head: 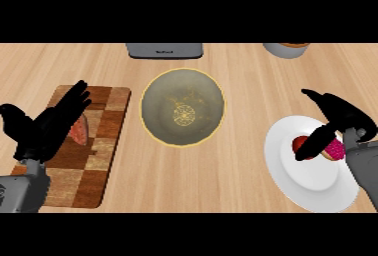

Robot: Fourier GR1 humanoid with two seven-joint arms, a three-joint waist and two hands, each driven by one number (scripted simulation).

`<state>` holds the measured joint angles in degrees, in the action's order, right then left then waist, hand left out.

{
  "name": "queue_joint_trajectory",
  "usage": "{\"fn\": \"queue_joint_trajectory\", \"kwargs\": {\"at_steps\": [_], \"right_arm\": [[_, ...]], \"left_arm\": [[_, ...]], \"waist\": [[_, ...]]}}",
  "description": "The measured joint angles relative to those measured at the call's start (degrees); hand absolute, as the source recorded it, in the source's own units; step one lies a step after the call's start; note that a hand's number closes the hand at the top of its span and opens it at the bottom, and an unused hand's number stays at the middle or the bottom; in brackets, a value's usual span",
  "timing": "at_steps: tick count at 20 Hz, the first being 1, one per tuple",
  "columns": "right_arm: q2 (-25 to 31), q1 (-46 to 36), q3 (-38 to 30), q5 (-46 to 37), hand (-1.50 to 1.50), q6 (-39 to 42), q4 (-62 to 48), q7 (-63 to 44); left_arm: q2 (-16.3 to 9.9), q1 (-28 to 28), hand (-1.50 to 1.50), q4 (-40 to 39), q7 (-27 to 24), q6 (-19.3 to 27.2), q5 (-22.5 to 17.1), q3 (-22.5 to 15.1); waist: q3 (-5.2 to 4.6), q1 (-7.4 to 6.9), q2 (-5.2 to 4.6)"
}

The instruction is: Pick the tomato from the plate and place it in the bowl

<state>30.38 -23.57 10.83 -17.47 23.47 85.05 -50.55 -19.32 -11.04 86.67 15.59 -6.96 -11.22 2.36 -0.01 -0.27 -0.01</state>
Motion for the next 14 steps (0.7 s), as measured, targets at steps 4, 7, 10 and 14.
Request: {"fn": "queue_joint_trajectory", "kwargs": {"at_steps": [4,7,10,14], "right_arm": [[-1.7,-0.8,-1.5,-2.8,-1.50,0.7,-3.1,1.6],[-2.6,-0.1,-2.6,-4.7,-1.50,1.4,-4.0,2.6],[-4.1,-0.2,-3.5,-6.5,-1.50,1.7,-5.8,3.5],[-5.7,-1.6,-4.6,-9.1,-1.50,1.4,-11.4,6.7]], "left_arm": [[0.9,-0.8,0.00,-1.0,-0.6,-0.5,1.2,0.5],[1.6,-1.1,0.00,-0.8,0.3,-0.8,1.3,1.3],[1.3,-1.8,0.00,-2.2,-0.4,-2.1,1.3,2.6],[2.0,-1.7,0.00,-1.9,-0.1,-2.3,2.3,2.8]], "waist": [[0.01,0.08,-0.01],[0.00,0.12,0.00],[0.01,0.14,-0.02],[0.01,0.04,-0.02]]}}
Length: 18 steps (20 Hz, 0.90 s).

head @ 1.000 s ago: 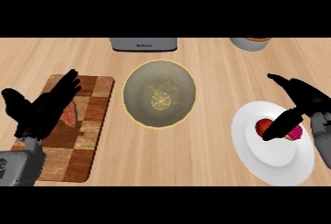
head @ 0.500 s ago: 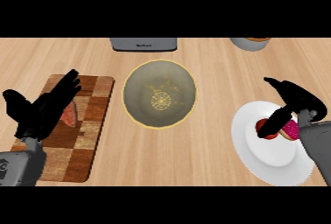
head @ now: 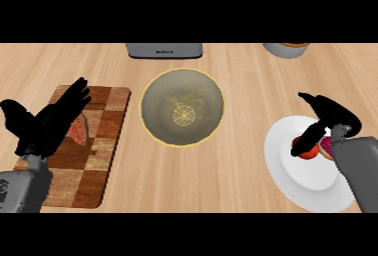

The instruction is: Pick the tomato from the plate and place it in the bowl

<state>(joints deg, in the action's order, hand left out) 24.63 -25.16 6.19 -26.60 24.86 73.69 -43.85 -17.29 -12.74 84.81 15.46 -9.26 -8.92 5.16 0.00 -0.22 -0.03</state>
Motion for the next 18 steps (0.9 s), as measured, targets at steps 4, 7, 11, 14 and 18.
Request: {"fn": "queue_joint_trajectory", "kwargs": {"at_steps": [4,7,11,14,18], "right_arm": [[-1.4,1.2,-0.9,-2.1,-1.50,-0.1,-1.9,2.2],[-2.0,1.1,-1.9,-3.4,-1.50,0.1,-3.7,3.4],[-2.7,2.0,-2.4,-5.4,-1.50,-0.2,-5.5,4.8],[-3.7,0.7,-2.8,-7.3,-1.50,-1.1,-9.6,6.8],[-3.8,1.5,-3.7,-9.1,-1.50,-2.7,-13.0,10.2]], "left_arm": [[0.8,0.1,0.00,1.2,1.2,0.0,0.6,0.2],[1.4,0.2,0.00,0.8,0.8,-0.4,1.2,0.4],[1.7,0.0,0.00,1.8,2.0,-0.7,1.3,1.0],[2.2,-0.7,0.00,0.0,0.9,-0.9,2.0,1.3],[2.2,0.2,0.00,0.6,1.0,-1.6,2.1,1.8]], "waist": [[0.00,0.05,0.02],[0.01,0.08,0.01],[-0.01,0.05,0.02],[0.01,0.04,-0.01],[0.01,0.03,0.00]]}}
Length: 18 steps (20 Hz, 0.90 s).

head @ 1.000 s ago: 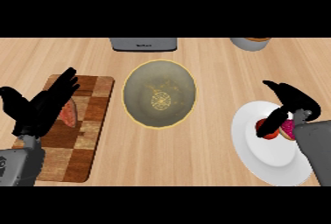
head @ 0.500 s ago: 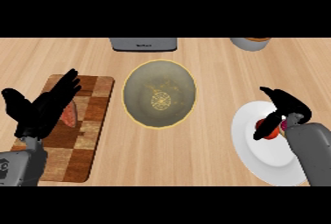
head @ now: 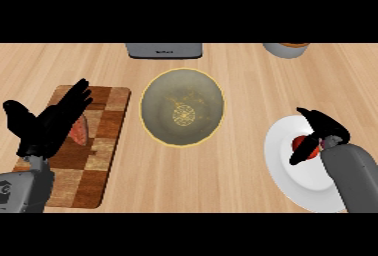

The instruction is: Pick the tomato from the plate and place it in the bowl

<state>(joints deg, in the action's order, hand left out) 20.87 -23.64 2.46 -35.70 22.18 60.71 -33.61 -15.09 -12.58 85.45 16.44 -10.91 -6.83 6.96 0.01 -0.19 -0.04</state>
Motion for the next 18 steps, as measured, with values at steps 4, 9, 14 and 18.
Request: {"fn": "queue_joint_trajectory", "kwargs": {"at_steps": [4,9,14,18], "right_arm": [[-0.9,-0.9,-0.8,-1.5,-1.50,-1.1,-3.6,2.2],[-1.6,-2.3,-2.0,-3.1,1.50,-2.5,-8.6,5.0],[-0.8,-2.5,-2.3,-5.4,1.50,-5.9,-10.3,10.1],[-1.2,-3.2,-2.6,-7.2,1.50,-9.0,-12.3,12.3]], "left_arm": [[0.8,-0.5,0.00,1.1,1.3,0.3,0.4,-0.1],[1.3,0.4,0.00,1.1,0.7,-0.1,1.1,0.0],[1.2,0.1,0.00,0.8,0.5,-0.8,1.0,0.8],[0.9,-0.8,0.00,-0.5,0.2,-1.5,0.9,1.4]], "waist": [[0.01,-0.02,0.00],[0.00,-0.05,0.00],[-0.34,0.00,0.27],[-0.45,0.07,0.31]]}}
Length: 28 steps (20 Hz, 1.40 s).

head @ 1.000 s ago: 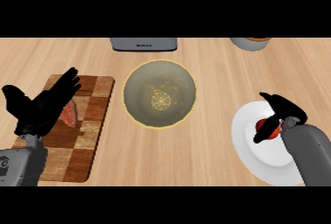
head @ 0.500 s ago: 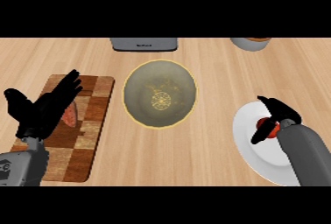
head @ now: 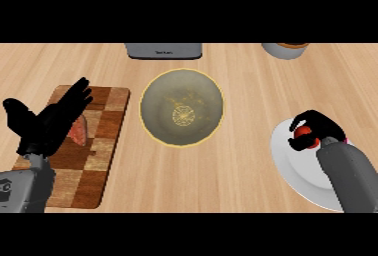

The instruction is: Pick the tomato from the plate and place it in the bowl

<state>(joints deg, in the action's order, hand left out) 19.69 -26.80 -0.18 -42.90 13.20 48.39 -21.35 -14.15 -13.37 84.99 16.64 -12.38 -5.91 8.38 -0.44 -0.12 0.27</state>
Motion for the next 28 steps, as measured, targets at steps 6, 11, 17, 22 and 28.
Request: {"fn": "queue_joint_trajectory", "kwargs": {"at_steps": [6,11,17,22,28], "right_arm": [[0.4,-0.4,-0.4,-1.0,1.50,-0.3,0.0,3.0],[-0.2,-0.8,-0.4,-1.7,1.50,0.3,1.9,3.3],[4.2,2.7,5.8,-4.3,1.50,1.8,8.2,17.8],[8.5,7.1,8.8,-5.3,1.50,0.7,15.9,28.8],[13.3,12.4,6.7,-1.7,1.50,6.4,33.4,30.4]], "left_arm": [[0.2,0.8,0.00,0.6,-0.3,-0.3,0.2,0.4],[1.2,1.6,0.00,1.0,-1.1,0.0,1.2,-0.1],[1.0,1.2,0.00,0.3,-1.0,-0.3,0.9,0.3],[1.3,2.2,0.00,0.1,-1.9,0.1,1.7,0.2],[1.0,1.4,0.00,1.3,0.5,0.3,0.9,0.8]], "waist": [[0.17,0.00,-0.08],[0.35,-0.01,-0.20],[0.44,0.32,-0.17],[0.44,0.62,-0.09],[0.41,0.98,0.03]]}}
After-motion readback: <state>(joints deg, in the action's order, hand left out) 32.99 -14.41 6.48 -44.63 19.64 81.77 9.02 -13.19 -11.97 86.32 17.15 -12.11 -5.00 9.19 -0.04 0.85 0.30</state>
